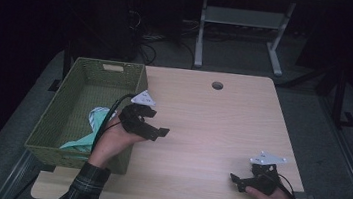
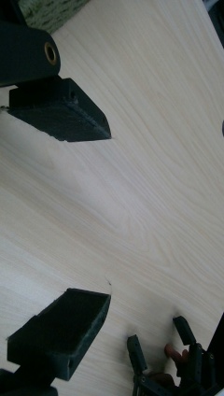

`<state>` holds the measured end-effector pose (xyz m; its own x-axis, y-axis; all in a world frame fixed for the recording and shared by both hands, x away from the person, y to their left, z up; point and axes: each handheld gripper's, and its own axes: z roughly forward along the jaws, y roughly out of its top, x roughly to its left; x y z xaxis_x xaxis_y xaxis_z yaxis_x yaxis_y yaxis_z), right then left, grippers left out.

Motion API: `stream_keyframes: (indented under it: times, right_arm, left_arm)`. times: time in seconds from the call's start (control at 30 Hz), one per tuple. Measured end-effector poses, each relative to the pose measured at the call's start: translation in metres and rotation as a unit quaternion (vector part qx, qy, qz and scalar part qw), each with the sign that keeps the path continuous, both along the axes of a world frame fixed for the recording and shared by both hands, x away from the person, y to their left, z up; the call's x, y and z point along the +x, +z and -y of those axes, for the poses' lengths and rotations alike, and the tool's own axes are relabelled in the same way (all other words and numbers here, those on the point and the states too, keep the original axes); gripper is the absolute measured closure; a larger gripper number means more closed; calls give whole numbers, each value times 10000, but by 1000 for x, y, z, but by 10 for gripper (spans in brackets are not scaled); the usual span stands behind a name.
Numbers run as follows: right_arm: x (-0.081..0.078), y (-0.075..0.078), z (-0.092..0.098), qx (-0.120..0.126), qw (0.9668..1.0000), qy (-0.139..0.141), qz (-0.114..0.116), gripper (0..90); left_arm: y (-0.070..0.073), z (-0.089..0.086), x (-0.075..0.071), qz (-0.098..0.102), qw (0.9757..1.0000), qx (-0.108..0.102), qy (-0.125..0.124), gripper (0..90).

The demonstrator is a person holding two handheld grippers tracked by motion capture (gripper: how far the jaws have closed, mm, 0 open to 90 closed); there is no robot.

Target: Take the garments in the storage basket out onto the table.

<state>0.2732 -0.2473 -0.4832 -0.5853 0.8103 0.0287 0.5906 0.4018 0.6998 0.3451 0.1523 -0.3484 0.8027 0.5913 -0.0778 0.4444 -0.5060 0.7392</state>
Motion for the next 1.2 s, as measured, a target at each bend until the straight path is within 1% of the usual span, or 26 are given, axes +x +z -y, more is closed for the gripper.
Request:
stream_keyframes:
  times: [0.13,0.27,0.47,0.7,0.93,1.2]
  right_arm:
    - [0,0,0,-3,10000,-2,2,0]
    - [0,0,0,-1,10000,2,1,0]
    - [0,0,0,2,10000,-1,-4,0]
    - [0,0,0,-2,10000,2,-6,0]
    - [0,0,0,-1,10000,4,1,0]
    - [0,0,0,2,10000,8,1,0]
  left_arm:
    - [2,-5,0,77,10000,26,15,168]
    - [4,-11,0,111,9999,18,39,167]
    - [6,-20,1,115,9998,-33,166,168]
    - [8,-31,1,143,9997,2,218,168]
    - [12,-47,2,196,9992,-47,358,168]
    - [16,-64,0,231,9983,-37,525,168]
